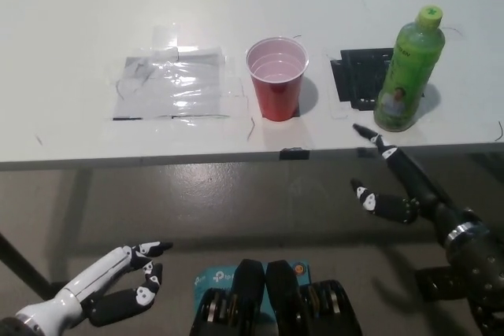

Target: The robot uses its right hand to pick up a bottle kept in the middle of the desk and tilt it into a cup kept next to it to pour water out

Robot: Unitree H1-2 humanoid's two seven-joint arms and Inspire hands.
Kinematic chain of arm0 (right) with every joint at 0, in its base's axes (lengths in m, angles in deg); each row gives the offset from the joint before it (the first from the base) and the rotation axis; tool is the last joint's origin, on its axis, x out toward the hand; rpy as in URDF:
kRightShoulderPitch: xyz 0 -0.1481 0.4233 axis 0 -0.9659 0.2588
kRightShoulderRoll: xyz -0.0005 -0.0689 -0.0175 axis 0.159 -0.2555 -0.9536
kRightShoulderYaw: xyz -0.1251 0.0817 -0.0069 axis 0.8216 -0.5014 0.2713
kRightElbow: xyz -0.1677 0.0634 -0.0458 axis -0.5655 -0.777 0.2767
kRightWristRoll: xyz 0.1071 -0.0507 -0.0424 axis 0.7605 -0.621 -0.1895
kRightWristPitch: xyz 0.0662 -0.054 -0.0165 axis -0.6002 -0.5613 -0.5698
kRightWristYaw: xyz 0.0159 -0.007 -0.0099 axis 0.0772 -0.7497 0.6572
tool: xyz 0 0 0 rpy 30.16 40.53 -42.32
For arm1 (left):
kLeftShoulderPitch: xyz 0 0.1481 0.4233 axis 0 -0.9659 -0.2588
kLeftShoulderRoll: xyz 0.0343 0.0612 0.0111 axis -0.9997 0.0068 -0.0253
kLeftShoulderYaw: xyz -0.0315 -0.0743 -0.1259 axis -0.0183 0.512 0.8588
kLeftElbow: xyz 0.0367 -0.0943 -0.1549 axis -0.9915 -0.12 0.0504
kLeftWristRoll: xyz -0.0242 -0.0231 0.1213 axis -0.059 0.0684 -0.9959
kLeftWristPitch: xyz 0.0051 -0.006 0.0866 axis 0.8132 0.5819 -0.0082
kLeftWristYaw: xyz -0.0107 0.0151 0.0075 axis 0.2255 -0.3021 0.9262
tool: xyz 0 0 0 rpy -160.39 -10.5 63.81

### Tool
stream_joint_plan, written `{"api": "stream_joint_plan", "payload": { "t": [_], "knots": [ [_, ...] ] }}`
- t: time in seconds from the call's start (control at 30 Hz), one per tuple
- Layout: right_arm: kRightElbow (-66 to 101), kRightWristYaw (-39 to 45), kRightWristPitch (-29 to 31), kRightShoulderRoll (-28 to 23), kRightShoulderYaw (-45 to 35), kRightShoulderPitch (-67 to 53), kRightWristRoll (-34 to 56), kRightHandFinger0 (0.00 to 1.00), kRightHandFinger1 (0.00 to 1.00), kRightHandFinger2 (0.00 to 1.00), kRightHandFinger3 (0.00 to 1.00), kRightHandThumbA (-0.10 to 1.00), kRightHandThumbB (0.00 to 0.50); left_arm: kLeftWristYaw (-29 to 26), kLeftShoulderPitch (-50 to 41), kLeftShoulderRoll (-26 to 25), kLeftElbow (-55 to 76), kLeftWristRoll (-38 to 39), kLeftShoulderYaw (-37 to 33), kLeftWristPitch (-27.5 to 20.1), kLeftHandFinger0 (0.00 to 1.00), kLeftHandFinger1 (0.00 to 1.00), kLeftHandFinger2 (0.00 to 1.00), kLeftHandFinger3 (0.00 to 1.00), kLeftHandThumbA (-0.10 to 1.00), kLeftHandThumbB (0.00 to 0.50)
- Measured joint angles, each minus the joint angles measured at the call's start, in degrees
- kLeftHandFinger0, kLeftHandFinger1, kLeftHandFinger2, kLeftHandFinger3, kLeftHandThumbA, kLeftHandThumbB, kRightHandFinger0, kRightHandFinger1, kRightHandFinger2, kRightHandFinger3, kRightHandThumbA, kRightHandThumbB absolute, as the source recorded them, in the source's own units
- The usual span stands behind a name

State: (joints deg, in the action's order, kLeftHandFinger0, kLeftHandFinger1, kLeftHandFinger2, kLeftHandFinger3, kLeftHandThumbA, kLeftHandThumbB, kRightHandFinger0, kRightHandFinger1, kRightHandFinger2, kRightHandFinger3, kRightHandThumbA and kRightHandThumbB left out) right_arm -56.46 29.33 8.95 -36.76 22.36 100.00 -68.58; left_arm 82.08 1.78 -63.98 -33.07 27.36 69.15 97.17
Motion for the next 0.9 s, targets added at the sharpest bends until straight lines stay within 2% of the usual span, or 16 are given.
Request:
{"api": "stream_joint_plan", "payload": {
  "t": [0.03, 0.13, 0.2, 0.27, 0.33, 0.5, 0.6, 0.63, 0.67, 0.7, 0.73, 0.77, 0.8, 0.87, 0.9],
  "knots": [
    [0.8, -0.1, 0.0, 0.1, -1.2, 0.0, 0.0, 1.0, 1.0, 1.0, 1.0, 0.49, 0.202, 0.0, -0.1, 0.0, 0.0, 0.0, 0.0, 0.1, 0.99, 1.0, 1.0, 1.0, 0.97, 0.312],
    [2.3, -1.2, -0.1, 0.3, -5.9, 0.0, 0.2, 1.0, 1.0, 1.0, 1.0, 0.48, 0.177, 0.0, -0.1, 0.0, 0.1, 0.0, 0.0, 0.3, 0.99, 1.0, 1.0, 1.0, 0.98, 0.309],
    [2.5, -2.2, -0.1, 0.3, -9.6, 0.3, 0.3, 1.0, 1.0, 1.0, 1.0, 0.47, 0.194, 0.2, -0.4, 0.0, 0.1, 0.0, 0.1, 0.4, 1.0, 1.0, 1.0, 1.0, 0.98, 0.32],
    [2.3, -3.0, -0.1, 0.3, -12.6, 0.3, 0.5, 1.0, 1.0, 1.0, 1.0, 0.47, 0.192, 0.3, -0.4, 0.0, 0.1, 0.0, 0.2, 0.4, 0.99, 1.0, 1.0, 1.0, 0.98, 0.305],
    [1.9, -4.0, 0.0, 0.3, -15.6, 0.3, 0.9, 1.0, 1.0, 1.0, 1.0, 0.51, 0.233, 0.4, -0.5, 0.0, 0.1, 0.0, 0.2, 0.4, 0.99, 1.0, 1.0, 1.0, 0.96, 0.3],
    [0.8, -6.5, 0.0, 0.9, -22.1, 0.3, 2.1, 1.0, 1.0, 1.0, 1.0, 0.5, 0.223, 0.6, -0.6, 0.1, 0.1, 0.0, 0.2, 0.5, 0.99, 1.0, 1.0, 1.0, 0.98, 0.298],
    [0.1, -8.1, -0.3, 2.6, -24.6, 0.3, 2.7, 1.0, 1.0, 1.0, 1.0, 0.55, 0.237, 0.8, -0.6, 0.1, 0.1, 0.0, 0.3, 0.5, 0.98, 1.0, 1.0, 1.0, 0.97, 0.291],
    [0.0, -8.5, -0.4, 2.9, -25.0, 0.3, 2.8, 1.0, 1.0, 1.0, 1.0, 0.61, 0.238, 0.8, -0.6, 0.1, 0.1, 0.0, 0.3, 0.5, 0.98, 1.0, 1.0, 1.0, 0.97, 0.275],
    [-0.3, -9.0, -0.8, 3.7, -25.4, 0.3, 2.8, 1.0, 1.0, 1.0, 1.0, 0.65, 0.262, 1.0, -0.6, 0.1, 0.1, 0.0, 0.3, 0.5, 0.98, 1.0, 1.0, 1.0, 0.97, 0.28],
    [-0.6, -9.3, -1.3, 4.0, -25.4, 0.4, 2.8, 1.0, 1.0, 1.0, 1.0, 0.76, 0.324, 1.1, -0.7, 0.1, 0.1, 0.0, 0.3, 0.5, 0.98, 1.0, 1.0, 1.0, 0.98, 0.281],
    [-0.9, -9.5, -2.2, 4.3, -25.2, 0.4, 2.6, 1.0, 1.0, 1.0, 1.0, 0.8, 0.345, 1.1, -0.8, 0.1, 0.1, 0.0, 0.4, 0.5, 0.99, 1.0, 1.0, 1.0, 0.98, 0.28],
    [-1.3, -9.4, -3.3, 4.2, -24.7, 0.6, 2.4, 1.0, 1.0, 1.0, 1.0, 0.8, 0.348, 1.1, -0.9, 0.1, 0.1, -0.1, 0.4, 0.5, 0.99, 1.0, 1.0, 1.0, 0.98, 0.28],
    [-1.6, -9.4, -4.4, 4.1, -24.1, 1.0, 2.2, 1.0, 1.0, 1.0, 1.0, 0.87, 0.399, 1.2, -1.0, 0.1, 0.1, -0.1, 0.4, 0.5, 0.99, 1.0, 1.0, 1.0, 0.97, 0.282],
    [-2.3, -9.1, -6.6, 3.5, -22.6, 2.1, 1.6, 1.0, 1.0, 1.0, 1.0, 0.89, 0.467, 1.2, -1.2, 0.2, 0.1, -0.1, 0.4, 0.5, 0.99, 1.0, 1.0, 1.0, 0.97, 0.29],
    [-3.0, -8.8, -7.4, 3.0, -21.6, 3.0, 1.2, 1.0, 1.0, 1.0, 1.0, 0.9, 0.469, 1.2, -1.3, 0.2, 0.1, -0.1, 0.4, 0.6, 0.99, 1.0, 1.0, 1.0, 0.97, 0.291]
  ]
}}
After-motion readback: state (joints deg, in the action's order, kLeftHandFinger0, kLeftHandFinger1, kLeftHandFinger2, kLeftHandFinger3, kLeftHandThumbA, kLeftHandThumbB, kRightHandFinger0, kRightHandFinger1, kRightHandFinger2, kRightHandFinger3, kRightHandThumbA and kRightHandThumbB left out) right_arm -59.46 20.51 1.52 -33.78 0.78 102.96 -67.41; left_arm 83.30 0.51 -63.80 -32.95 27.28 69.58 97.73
